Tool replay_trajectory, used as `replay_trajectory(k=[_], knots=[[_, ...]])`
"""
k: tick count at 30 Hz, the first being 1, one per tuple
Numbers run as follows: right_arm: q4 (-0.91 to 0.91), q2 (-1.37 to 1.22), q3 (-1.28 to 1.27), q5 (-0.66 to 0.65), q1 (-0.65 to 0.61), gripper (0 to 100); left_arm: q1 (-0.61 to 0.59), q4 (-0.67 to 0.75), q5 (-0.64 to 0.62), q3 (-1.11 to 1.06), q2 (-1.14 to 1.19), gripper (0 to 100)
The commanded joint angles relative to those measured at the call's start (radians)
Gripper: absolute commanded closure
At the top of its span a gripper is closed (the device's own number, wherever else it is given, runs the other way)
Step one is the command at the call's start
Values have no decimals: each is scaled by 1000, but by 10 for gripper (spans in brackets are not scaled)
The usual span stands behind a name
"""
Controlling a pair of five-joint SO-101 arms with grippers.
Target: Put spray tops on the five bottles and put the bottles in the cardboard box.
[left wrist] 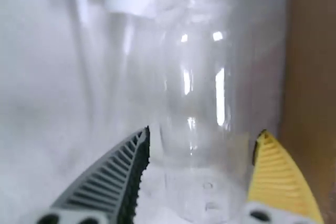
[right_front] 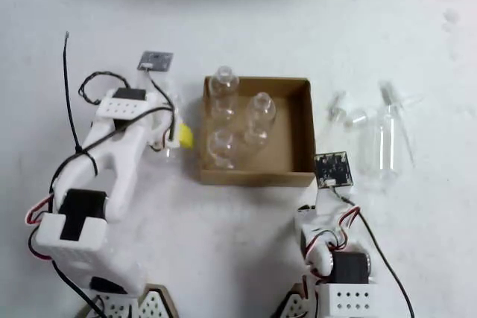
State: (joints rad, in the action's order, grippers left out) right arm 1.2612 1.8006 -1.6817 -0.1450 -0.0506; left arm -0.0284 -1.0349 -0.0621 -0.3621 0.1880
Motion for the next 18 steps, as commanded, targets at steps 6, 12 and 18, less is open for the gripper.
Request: replay_trajectory(k=[6, 12, 18], knots=[[5, 1, -9, -8, 1, 984, -8, 17, -14, 5, -5, 823], [5, 1, -9, -8, 1, 984, -7, -54, -15, 37, -28, 915], [5, 1, -9, -8, 1, 984, -5, -304, -17, 181, -217, 919]])
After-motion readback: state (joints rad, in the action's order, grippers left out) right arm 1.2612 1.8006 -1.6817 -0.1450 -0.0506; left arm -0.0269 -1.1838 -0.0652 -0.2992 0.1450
